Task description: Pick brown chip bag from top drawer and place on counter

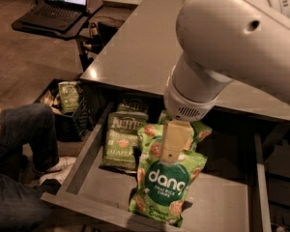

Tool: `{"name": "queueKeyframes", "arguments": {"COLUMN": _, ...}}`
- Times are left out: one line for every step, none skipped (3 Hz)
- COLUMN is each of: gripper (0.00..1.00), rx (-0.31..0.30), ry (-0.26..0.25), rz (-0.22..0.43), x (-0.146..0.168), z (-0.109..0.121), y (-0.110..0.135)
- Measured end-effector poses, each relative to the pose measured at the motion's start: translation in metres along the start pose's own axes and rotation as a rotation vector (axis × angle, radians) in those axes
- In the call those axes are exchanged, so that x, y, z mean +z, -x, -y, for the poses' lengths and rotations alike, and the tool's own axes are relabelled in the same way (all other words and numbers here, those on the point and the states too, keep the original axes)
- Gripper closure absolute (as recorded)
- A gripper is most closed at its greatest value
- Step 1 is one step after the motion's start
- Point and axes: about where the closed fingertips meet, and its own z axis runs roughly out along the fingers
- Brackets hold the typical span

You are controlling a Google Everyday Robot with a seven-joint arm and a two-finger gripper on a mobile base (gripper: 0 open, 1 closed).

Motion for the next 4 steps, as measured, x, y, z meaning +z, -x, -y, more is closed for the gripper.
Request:
{"name": "queueKeyframes", "arguments": {"gripper": 0.0, "rx": -0.038, "ry": -0.013, "rz": 0.007, "x": 0.027, "z": 0.003, "y": 0.017}}
{"name": "queueKeyframes", "arguments": {"gripper": 0.0, "rx": -0.048, "ry": -0.002, "rz": -0.039, "x": 0.08, "z": 0.017, "y": 0.036}}
{"name": "queueKeyframes", "arguments": {"gripper": 0.0, "rx": -0.048, "ry": -0.002, "rz": -0.04, "x": 0.081, "z": 0.017, "y": 0.036}}
{"name": "queueKeyframes", "arguments": {"gripper": 0.0, "rx": -0.048, "ry": 0.008, "rz": -0.025, "x": 0.099, "z": 0.012, "y": 0.048}}
